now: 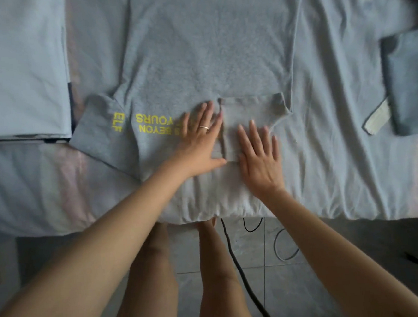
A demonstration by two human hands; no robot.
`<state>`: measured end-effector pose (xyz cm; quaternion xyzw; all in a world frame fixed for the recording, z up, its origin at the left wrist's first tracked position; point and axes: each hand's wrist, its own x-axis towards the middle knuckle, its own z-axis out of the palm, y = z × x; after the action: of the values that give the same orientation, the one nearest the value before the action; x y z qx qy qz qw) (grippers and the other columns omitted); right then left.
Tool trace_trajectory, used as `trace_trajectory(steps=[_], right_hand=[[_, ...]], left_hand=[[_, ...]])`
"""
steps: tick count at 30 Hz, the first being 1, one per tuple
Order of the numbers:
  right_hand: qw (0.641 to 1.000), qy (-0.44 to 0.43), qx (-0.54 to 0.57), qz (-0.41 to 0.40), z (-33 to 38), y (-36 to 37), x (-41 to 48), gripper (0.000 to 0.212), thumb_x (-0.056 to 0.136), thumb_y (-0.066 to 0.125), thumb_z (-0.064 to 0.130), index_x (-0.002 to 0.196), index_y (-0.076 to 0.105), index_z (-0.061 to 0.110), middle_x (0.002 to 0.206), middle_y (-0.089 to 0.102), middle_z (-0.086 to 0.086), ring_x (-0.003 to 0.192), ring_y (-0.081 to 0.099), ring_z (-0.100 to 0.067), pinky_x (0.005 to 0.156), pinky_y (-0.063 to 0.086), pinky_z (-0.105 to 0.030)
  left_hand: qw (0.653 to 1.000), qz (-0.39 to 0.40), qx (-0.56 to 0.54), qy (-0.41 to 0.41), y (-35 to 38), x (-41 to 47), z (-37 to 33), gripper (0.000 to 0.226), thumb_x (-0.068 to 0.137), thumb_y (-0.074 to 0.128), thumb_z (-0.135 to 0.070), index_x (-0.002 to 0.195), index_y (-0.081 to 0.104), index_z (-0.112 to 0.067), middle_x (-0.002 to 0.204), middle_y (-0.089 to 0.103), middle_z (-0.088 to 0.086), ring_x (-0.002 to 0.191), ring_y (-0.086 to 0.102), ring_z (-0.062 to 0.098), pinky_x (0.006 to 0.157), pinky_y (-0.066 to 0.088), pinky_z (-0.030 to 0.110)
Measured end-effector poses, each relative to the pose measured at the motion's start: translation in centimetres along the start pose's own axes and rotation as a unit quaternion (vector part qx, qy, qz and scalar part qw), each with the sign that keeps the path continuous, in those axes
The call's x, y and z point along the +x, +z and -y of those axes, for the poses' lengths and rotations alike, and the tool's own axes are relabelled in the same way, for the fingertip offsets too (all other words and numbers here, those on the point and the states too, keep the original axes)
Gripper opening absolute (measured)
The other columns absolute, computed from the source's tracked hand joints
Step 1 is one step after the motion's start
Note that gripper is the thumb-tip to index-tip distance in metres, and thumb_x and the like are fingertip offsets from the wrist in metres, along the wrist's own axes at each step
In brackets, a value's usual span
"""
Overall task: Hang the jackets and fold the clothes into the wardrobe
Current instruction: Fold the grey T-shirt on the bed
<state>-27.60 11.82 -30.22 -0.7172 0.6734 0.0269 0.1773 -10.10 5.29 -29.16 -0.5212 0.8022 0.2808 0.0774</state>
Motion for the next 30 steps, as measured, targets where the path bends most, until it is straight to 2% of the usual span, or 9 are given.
trace_trajectory(steps=[2,5,9,15,19,22,25,27,30], right_hand=[[0.999,0.032,-0.007,0.015,-0.6,0.8,-1.5,0.058,0.096,0.025,0.04,0.152,0.017,0.024,0.159,0.016,-0.006,0.145,0.017,-0.029,0.117,0.002,-0.043],[0.999,0.011,-0.027,-0.027,0.9,0.1,-0.7,0.062,0.094,0.03,0.041,0.151,0.015,0.021,0.157,0.022,-0.012,0.143,0.017,-0.027,0.116,-0.006,-0.041],[0.989,-0.122,0.028,-0.083,6.2,-0.8,2.2,0.063,0.089,0.039,0.03,0.148,0.025,0.012,0.152,0.031,-0.017,0.141,0.021,-0.029,0.117,0.004,-0.041],[0.976,-0.173,0.135,0.013,15.9,-0.6,6.0,0.072,0.071,0.045,0.009,0.143,0.039,0.006,0.131,0.05,-0.016,0.11,0.051,-0.034,0.09,0.044,-0.042],[0.964,-0.092,0.236,0.076,20.5,0.6,6.2,0.065,0.081,0.047,0.006,0.145,0.034,0.006,0.123,0.044,-0.021,0.105,0.051,-0.044,0.084,0.045,-0.05],[0.946,0.01,0.301,0.118,20.7,1.4,6.3,0.07,0.081,0.057,0.005,0.146,0.032,0.007,0.126,0.041,-0.021,0.115,0.046,-0.039,0.098,0.039,-0.045],[0.912,0.029,0.37,0.176,19.7,1.5,7.2,0.073,0.077,0.057,-0.001,0.146,0.033,0.005,0.12,0.042,-0.017,0.111,0.051,-0.033,0.102,0.039,-0.037],[0.865,0.055,0.452,0.213,19.0,0.9,7.9,0.073,0.073,0.055,0.002,0.144,0.036,0.001,0.105,0.046,-0.008,0.09,0.059,-0.014,0.085,0.046,-0.023],[0.71,0.171,0.613,0.3,16.9,-1.4,8.5,0.044,0.093,0.046,0.018,0.136,0.048,0.009,0.092,0.062,-0.001,0.069,0.06,-0.004,0.067,0.046,-0.018]], left_hand=[[0.993,-0.076,-0.073,-0.048,-1.1,-2.6,2.3,0.085,0.081,0.055,-0.054,0.149,0.026,-0.014,0.158,0.012,0.014,0.145,0.011,0.029,0.113,0.006,0.051],[0.972,-0.18,-0.043,-0.148,-2.2,-6.4,7.3,0.064,0.081,0.051,-0.033,0.139,0.042,-0.006,0.148,0.034,0.02,0.131,0.037,0.04,0.105,0.028,0.053],[0.944,-0.159,-0.024,-0.287,-3.0,-9.8,13.3,0.066,0.079,0.061,-0.008,0.14,0.037,-0.001,0.145,0.036,0.023,0.128,0.038,0.042,0.104,0.032,0.049],[0.918,-0.136,-0.038,-0.37,-4.2,-8.8,14.2,0.068,0.073,0.074,-0.021,0.13,0.042,-0.002,0.127,0.05,0.023,0.119,0.047,0.038,0.095,0.037,0.046],[0.901,-0.176,-0.023,-0.396,-5.1,-8.5,14.3,0.026,0.071,0.068,-0.015,0.095,0.061,-0.007,0.098,0.065,0.021,0.098,0.059,0.039,0.078,0.042,0.041],[0.894,-0.243,-0.121,-0.357,-5.2,-9.1,14.1,0.017,0.061,0.058,-0.027,0.057,0.048,-0.013,0.071,0.054,0.014,0.072,0.055,0.03,0.059,0.031,0.034],[0.809,-0.259,-0.38,-0.364,-5.7,-9.1,14.3,0.026,0.057,0.056,-0.027,0.066,0.06,-0.003,0.064,0.049,0.008,0.065,0.046,0.013,0.056,0.031,0.03],[0.769,-0.264,-0.482,-0.326,-6.6,-9.3,13.6,0.026,0.06,0.059,-0.022,0.079,0.066,-0.005,0.069,0.056,0.002,0.066,0.049,0.008,0.059,0.037,0.027],[0.751,-0.215,-0.589,-0.206,-7.9,-9.2,10.4,0.021,0.069,0.066,-0.02,0.088,0.058,-0.021,0.084,0.06,-0.008,0.072,0.054,-0.005,0.067,0.045,0.019]])
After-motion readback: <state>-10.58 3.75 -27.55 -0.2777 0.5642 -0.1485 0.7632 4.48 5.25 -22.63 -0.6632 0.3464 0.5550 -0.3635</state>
